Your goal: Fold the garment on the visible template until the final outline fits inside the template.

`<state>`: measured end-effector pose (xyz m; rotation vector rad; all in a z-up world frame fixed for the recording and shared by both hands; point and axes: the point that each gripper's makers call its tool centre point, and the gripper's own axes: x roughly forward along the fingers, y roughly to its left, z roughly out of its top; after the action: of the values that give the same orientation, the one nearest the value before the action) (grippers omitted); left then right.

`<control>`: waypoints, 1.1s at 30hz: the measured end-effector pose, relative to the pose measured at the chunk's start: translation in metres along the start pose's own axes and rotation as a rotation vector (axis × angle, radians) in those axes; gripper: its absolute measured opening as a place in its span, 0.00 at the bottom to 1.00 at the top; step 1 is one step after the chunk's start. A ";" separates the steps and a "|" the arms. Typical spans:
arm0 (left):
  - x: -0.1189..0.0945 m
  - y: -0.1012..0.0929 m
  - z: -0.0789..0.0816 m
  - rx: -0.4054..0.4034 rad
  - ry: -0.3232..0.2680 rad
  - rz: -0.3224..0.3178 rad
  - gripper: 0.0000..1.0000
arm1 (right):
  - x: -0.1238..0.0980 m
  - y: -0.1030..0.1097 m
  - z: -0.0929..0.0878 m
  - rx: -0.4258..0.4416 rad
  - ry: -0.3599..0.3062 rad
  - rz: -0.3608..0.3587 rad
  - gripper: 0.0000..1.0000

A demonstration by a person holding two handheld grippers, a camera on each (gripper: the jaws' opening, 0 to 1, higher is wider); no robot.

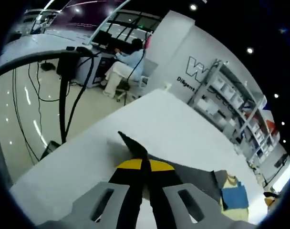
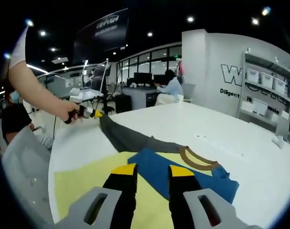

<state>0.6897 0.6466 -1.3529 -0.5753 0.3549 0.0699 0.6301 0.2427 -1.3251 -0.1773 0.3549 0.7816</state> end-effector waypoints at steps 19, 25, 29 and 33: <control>-0.008 -0.048 0.063 0.036 -0.116 -0.147 0.01 | -0.015 0.002 -0.006 0.031 -0.005 -0.030 0.23; -0.003 -0.086 0.062 0.077 -0.122 -0.236 0.01 | -0.018 -0.001 -0.008 0.040 -0.008 -0.040 0.23; 0.003 -0.135 0.060 0.080 -0.118 -0.367 0.01 | -0.021 -0.001 -0.010 0.047 -0.008 -0.045 0.23; 0.014 -0.185 0.050 0.110 -0.094 -0.484 0.01 | -0.022 -0.003 -0.012 0.054 -0.010 -0.053 0.23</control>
<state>0.7480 0.5177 -1.2227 -0.5334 0.1198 -0.3846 0.6150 0.2222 -1.3280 -0.1316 0.3606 0.7197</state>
